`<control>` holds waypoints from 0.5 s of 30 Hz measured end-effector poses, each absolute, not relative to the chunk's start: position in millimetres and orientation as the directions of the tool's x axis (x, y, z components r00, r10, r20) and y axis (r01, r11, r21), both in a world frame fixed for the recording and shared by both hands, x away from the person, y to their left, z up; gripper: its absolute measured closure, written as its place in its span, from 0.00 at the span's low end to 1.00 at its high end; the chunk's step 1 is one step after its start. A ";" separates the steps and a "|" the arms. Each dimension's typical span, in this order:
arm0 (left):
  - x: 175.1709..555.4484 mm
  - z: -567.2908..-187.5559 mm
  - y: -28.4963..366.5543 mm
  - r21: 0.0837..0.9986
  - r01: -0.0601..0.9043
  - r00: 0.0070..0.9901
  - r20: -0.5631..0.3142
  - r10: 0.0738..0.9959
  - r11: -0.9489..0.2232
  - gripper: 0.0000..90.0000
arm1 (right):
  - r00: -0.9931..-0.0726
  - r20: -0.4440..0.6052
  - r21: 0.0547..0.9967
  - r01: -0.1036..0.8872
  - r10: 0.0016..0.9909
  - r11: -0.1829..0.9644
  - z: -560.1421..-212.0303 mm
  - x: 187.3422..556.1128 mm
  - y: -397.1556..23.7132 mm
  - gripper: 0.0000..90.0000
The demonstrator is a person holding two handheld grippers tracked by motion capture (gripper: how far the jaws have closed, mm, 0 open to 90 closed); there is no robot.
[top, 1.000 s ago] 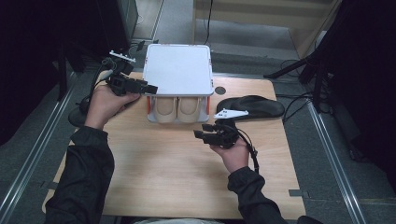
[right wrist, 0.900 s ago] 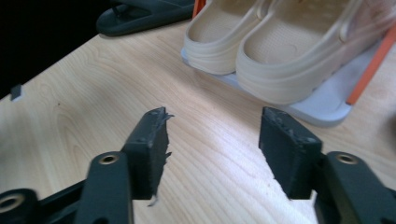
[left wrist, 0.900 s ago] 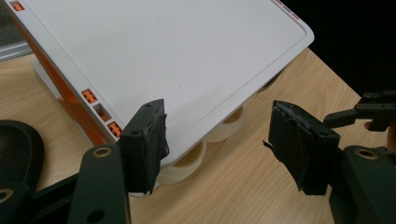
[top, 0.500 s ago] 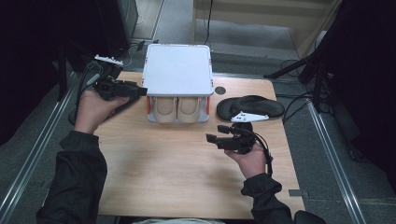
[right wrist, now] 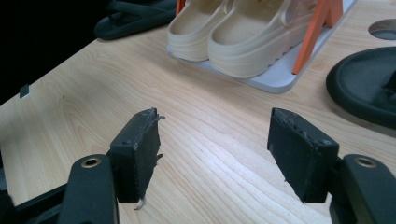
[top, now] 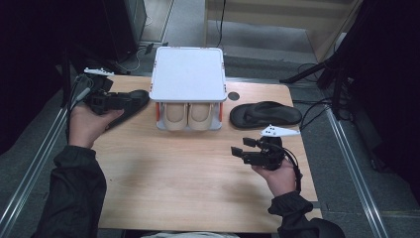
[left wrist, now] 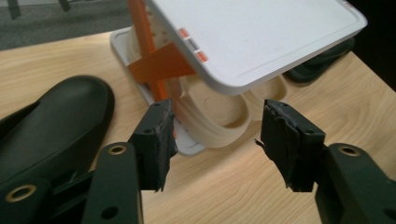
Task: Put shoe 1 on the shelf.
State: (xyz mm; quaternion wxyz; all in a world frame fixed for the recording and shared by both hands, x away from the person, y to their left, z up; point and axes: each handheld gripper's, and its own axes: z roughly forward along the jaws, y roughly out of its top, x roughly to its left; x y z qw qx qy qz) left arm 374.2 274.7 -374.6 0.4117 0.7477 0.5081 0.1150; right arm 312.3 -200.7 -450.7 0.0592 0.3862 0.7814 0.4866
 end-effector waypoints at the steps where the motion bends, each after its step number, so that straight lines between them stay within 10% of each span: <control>1: 374.2 -376.0 276.2 0.727 0.671 0.449 -0.246 0.859 -0.143 0.51 | -0.696 0.280 0.808 0.543 0.661 0.230 -451.7 312.2 -202.8 0.38; 15: 383.3 -408.8 299.0 0.710 0.697 0.397 -0.265 0.879 -0.101 0.85 | -0.668 0.275 0.798 0.560 0.692 0.223 -458.6 316.6 -216.3 0.40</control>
